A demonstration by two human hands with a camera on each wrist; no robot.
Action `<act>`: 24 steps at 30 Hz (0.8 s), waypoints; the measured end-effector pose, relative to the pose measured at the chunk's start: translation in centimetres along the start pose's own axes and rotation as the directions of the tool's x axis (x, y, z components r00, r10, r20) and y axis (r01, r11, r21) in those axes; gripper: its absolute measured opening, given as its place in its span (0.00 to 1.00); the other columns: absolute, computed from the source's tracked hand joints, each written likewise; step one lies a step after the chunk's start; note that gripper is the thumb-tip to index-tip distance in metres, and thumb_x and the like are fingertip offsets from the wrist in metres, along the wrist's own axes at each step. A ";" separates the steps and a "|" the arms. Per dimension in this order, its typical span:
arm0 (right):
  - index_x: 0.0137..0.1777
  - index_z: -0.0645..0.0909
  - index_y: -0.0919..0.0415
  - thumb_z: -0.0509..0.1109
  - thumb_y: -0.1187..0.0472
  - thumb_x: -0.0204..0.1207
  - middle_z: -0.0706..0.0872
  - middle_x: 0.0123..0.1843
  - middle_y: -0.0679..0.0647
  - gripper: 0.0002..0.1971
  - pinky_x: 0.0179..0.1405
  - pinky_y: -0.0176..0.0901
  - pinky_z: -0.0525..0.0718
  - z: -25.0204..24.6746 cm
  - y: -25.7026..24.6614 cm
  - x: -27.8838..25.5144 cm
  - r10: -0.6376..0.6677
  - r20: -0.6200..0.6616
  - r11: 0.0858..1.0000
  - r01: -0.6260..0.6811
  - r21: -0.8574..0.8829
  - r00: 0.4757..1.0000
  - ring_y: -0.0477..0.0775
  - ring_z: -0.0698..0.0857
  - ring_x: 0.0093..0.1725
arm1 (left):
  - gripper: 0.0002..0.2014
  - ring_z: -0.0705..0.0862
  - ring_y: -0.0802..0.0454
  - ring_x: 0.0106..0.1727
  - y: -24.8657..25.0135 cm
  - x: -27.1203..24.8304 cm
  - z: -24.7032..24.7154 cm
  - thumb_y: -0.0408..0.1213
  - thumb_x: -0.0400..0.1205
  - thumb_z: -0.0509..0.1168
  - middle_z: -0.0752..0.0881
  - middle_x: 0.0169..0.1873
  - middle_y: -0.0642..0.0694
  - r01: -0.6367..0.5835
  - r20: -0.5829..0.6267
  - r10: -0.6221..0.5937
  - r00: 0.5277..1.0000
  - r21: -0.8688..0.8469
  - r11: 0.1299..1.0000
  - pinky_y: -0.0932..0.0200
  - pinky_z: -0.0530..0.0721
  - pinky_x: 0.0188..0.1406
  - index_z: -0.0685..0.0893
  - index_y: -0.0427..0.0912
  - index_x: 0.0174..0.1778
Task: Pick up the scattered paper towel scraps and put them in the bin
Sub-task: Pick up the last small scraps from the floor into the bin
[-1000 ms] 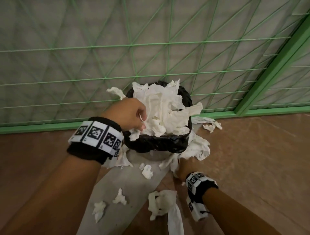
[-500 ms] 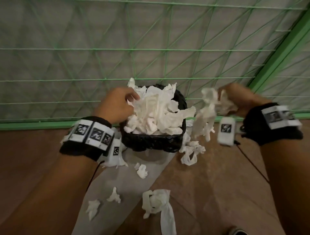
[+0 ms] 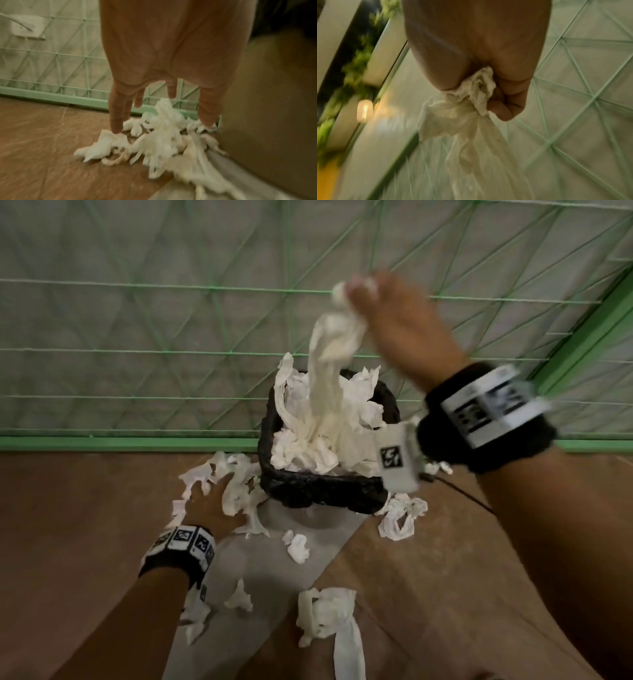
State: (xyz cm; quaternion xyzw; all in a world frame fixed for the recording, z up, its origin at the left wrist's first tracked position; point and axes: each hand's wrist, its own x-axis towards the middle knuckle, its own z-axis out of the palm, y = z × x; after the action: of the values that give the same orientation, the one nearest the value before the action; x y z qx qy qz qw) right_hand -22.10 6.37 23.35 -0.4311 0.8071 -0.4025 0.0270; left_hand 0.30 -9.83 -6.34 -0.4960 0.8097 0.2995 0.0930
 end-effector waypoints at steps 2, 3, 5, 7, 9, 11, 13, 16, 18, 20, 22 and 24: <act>0.50 0.75 0.58 0.53 0.44 0.84 0.79 0.51 0.58 0.18 0.57 0.51 0.77 4.3 2.6 -0.9 0.047 0.305 0.965 0.036 -0.261 0.951 0.57 0.78 0.52 | 0.51 0.48 0.34 0.85 -0.4 1.0 1.1 0.58 0.66 0.75 0.47 0.83 0.34 -0.054 0.003 0.054 0.999 0.101 0.993 0.37 0.56 0.82 0.52 0.65 0.82; 0.52 0.75 0.58 0.50 0.41 0.83 0.77 0.57 0.61 0.21 0.64 0.56 0.75 5.9 3.6 -1.6 0.137 0.469 0.923 0.060 -0.380 0.873 0.61 0.77 0.59 | 0.52 0.46 0.34 0.85 -0.3 1.3 1.3 0.61 0.65 0.74 0.47 0.84 0.35 -0.082 0.004 0.082 0.997 0.140 0.987 0.35 0.55 0.82 0.51 0.67 0.81; 0.49 0.75 0.55 0.44 0.38 0.83 0.77 0.59 0.58 0.25 0.74 0.70 0.61 7.0 4.5 -3.1 0.223 0.621 0.876 0.125 -0.466 0.751 0.64 0.74 0.66 | 0.50 0.42 0.33 0.85 -0.8 2.1 2.1 0.65 0.65 0.70 0.43 0.85 0.39 -0.091 0.047 0.083 0.995 0.185 0.979 0.29 0.55 0.80 0.47 0.73 0.79; 0.47 0.78 0.55 0.42 0.38 0.83 0.81 0.52 0.50 0.28 0.80 0.71 0.50 6.1 4.2 -3.8 0.201 0.664 0.913 0.109 -0.393 0.720 0.58 0.76 0.64 | 0.46 0.40 0.32 0.85 -1.4 2.9 3.3 0.64 0.71 0.67 0.39 0.85 0.41 -0.102 0.134 0.068 0.989 0.263 0.959 0.30 0.56 0.80 0.44 0.73 0.79; 0.52 0.82 0.54 0.46 0.41 0.85 0.84 0.55 0.47 0.25 0.80 0.58 0.61 3.9 3.9 -3.2 0.144 0.614 0.979 -0.023 -0.201 0.776 0.52 0.79 0.64 | 0.41 0.48 0.31 0.84 -1.4 2.9 4.3 0.59 0.76 0.65 0.48 0.83 0.36 -0.149 0.144 0.107 0.984 0.325 0.934 0.34 0.61 0.79 0.49 0.66 0.82; 0.53 0.85 0.57 0.51 0.50 0.86 0.88 0.57 0.53 0.20 0.66 0.43 0.80 1.0 4.2 -2.1 0.087 0.443 0.986 -0.141 0.092 0.892 0.51 0.85 0.59 | 0.34 0.57 0.29 0.80 -1.5 3.4 5.1 0.50 0.79 0.64 0.60 0.78 0.34 -0.178 0.075 0.162 0.984 0.347 0.921 0.35 0.67 0.76 0.60 0.58 0.81; 0.42 0.84 0.59 0.52 0.60 0.83 0.91 0.48 0.58 0.18 0.48 0.40 0.84 -1.3 5.7 -0.9 0.153 0.156 0.910 -0.201 0.364 0.976 0.53 0.90 0.50 | 0.26 0.66 0.29 0.73 -1.3 3.6 5.2 0.38 0.79 0.64 0.70 0.69 0.34 -0.206 -0.006 0.226 0.974 0.388 0.898 0.36 0.73 0.71 0.72 0.51 0.74; 0.32 0.81 0.58 0.58 0.61 0.75 0.92 0.41 0.60 0.13 0.53 0.49 0.83 -0.8 14.7 0.0 0.431 0.002 0.874 -0.418 0.247 0.903 0.64 0.89 0.49 | 0.20 0.72 0.30 0.66 -0.9 3.2 4.9 0.32 0.78 0.63 0.75 0.63 0.33 -0.236 -0.085 0.289 0.954 0.384 0.893 0.38 0.78 0.63 0.77 0.41 0.67; 0.49 0.84 0.68 0.62 0.61 0.74 0.86 0.59 0.69 0.13 0.62 0.57 0.83 2.7 22.0 -2.1 0.618 0.161 0.781 -0.577 -0.237 0.770 0.69 0.84 0.60 | 0.16 0.73 0.29 0.66 -0.8 2.7 4.0 0.36 0.82 0.58 0.75 0.64 0.33 -0.222 -0.101 0.298 0.949 0.455 0.863 0.37 0.79 0.58 0.77 0.40 0.65; 0.73 0.73 0.64 0.66 0.51 0.75 0.76 0.74 0.65 0.28 0.70 0.56 0.78 6.9 27.0 -6.7 0.739 0.364 0.663 -0.515 -0.543 0.568 0.66 0.78 0.71 | 0.15 0.76 0.29 0.60 -1.2 2.3 3.0 0.39 0.81 0.55 0.79 0.62 0.34 -0.209 -0.038 0.265 0.963 0.512 0.833 0.37 0.80 0.53 0.81 0.39 0.59; 0.83 0.54 0.51 0.66 0.41 0.75 0.59 0.84 0.60 0.40 0.79 0.55 0.65 10.6 27.9 -11.9 0.768 0.459 0.635 -0.442 -0.634 0.446 0.65 0.63 0.81 | 0.17 0.78 0.30 0.54 -2.0 2.5 2.3 0.43 0.74 0.59 0.86 0.54 0.34 -0.206 0.091 0.185 0.978 0.504 0.839 0.38 0.80 0.48 0.86 0.35 0.48; 0.81 0.56 0.45 0.64 0.39 0.73 0.55 0.82 0.61 0.37 0.77 0.57 0.65 13.4 27.5 -15.6 0.721 0.414 0.659 -0.366 -0.657 0.556 0.69 0.61 0.80 | 0.17 0.81 0.31 0.47 -1.9 1.7 1.3 0.44 0.69 0.63 0.88 0.43 0.31 -0.233 0.063 0.232 0.971 0.485 0.843 0.42 0.81 0.46 0.86 0.32 0.38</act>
State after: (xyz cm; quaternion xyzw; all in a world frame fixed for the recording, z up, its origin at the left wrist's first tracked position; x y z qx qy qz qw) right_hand -25.62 17.52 -8.89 -0.2489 0.9141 0.0258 0.3190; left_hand 0.90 -11.02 -8.90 -0.3541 0.9129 0.0945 0.1794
